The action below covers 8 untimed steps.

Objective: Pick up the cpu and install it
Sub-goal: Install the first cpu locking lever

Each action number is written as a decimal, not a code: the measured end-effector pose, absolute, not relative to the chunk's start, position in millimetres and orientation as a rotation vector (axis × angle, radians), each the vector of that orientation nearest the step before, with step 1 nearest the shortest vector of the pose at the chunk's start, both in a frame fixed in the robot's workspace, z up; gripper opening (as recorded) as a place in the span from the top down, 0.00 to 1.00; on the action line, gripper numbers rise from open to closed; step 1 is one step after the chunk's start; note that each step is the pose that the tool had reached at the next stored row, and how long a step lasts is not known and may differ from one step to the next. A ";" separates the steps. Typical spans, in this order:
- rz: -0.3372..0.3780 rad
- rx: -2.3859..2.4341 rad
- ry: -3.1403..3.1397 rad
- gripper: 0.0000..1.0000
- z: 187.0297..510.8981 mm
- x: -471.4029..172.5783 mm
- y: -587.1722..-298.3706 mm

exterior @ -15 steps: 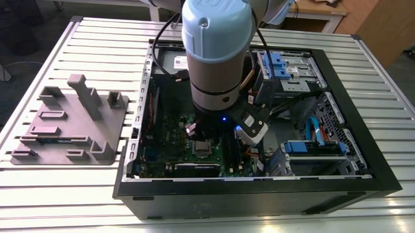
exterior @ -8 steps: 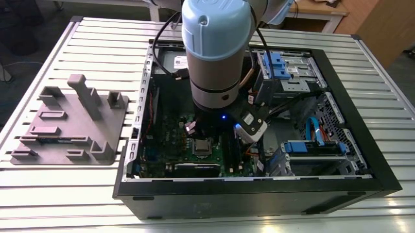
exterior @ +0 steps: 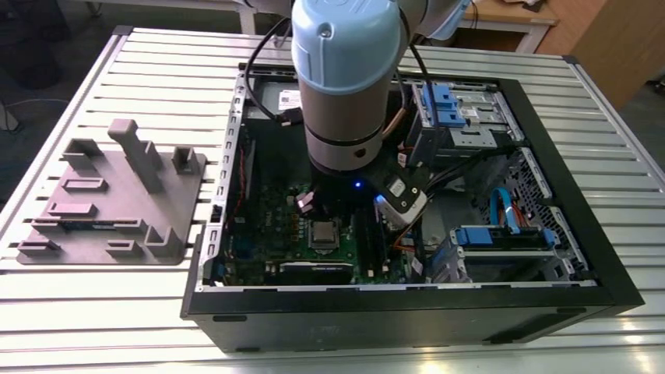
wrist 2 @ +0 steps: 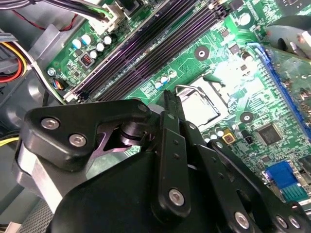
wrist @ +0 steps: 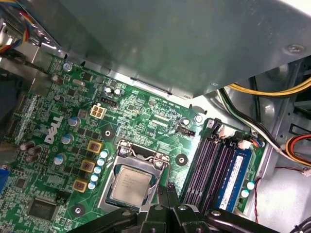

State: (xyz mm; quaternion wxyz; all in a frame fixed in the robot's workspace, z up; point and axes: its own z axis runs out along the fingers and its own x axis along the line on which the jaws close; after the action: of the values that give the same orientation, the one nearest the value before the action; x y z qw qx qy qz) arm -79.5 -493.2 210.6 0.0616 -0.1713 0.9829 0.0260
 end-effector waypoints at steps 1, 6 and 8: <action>0.078 -0.518 2.973 0.90 209.8 -79.6 -493.2; 0.077 -0.491 2.977 0.90 205.7 -79.6 -493.2; 0.073 -0.442 2.984 0.90 204.9 -79.6 -493.2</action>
State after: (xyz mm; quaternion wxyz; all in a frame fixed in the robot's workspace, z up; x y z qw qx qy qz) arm -79.6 -493.2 204.9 0.0621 -0.1461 0.9870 0.0242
